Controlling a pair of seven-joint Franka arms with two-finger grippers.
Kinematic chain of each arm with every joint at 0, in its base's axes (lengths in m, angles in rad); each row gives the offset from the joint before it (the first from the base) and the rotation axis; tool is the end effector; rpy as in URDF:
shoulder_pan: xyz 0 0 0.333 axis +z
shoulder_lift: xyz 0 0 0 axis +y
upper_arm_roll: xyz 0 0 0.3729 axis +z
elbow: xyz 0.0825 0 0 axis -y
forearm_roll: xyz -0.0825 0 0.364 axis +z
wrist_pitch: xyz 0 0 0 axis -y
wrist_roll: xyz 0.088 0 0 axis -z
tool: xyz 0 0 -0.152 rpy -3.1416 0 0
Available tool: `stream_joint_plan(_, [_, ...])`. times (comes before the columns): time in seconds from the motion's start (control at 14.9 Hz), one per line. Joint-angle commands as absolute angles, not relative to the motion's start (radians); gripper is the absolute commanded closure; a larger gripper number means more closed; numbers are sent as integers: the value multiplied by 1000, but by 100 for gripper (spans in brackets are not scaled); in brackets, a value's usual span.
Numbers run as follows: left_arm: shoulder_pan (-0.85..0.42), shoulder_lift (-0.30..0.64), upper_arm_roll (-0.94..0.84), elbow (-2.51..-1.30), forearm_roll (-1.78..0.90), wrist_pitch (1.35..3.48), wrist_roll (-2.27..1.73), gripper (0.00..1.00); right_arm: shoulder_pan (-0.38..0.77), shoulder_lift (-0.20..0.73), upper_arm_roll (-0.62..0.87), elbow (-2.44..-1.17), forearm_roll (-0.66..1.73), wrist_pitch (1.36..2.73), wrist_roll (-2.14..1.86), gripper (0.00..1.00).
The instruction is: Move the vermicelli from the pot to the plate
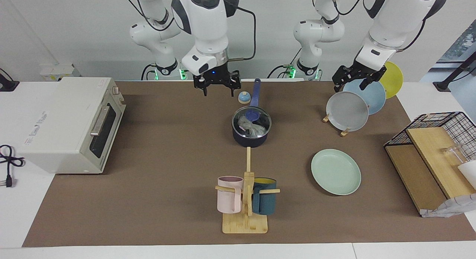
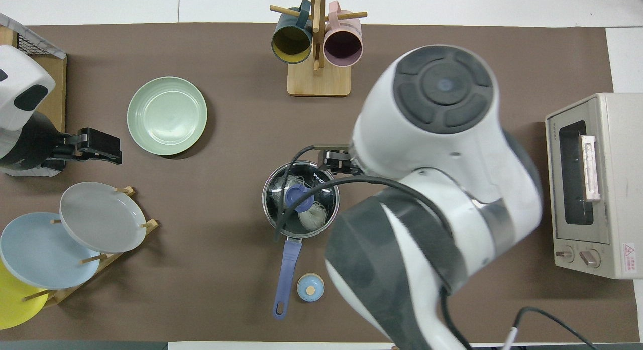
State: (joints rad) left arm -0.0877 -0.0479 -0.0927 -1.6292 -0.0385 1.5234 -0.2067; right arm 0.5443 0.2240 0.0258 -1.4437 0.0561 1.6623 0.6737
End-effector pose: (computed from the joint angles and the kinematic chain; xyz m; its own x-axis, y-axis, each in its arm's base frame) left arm 0.4990 -0.0984 0.6312 0.9976 0.0251 -0.0638 0.0265 -0.9994 0.0214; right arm 0.5192 0.3403 0.5730 0.9932 -0.1082 -0.0427 -0.1101 -0.9929 -0.0446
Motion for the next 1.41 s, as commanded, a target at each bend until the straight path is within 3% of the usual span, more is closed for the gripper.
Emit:
stream_joint_plan(0.0, [-78, -64, -98, -1643, -52, 1519, -210, 0, 590, 291, 21, -1393, 64, 1747, 758, 0])
stream_joint_plan(0.8, [-78, -64, -98, -1643, -52, 1519, -210, 0, 719, 360, 20, -1594, 32, 1971, 805, 0])
stream_joint_plan(1.34, [-78, -64, -98, -1643, -51, 1519, -210, 0, 723, 359, 21, -1657, -38, 2000, 804, 0])
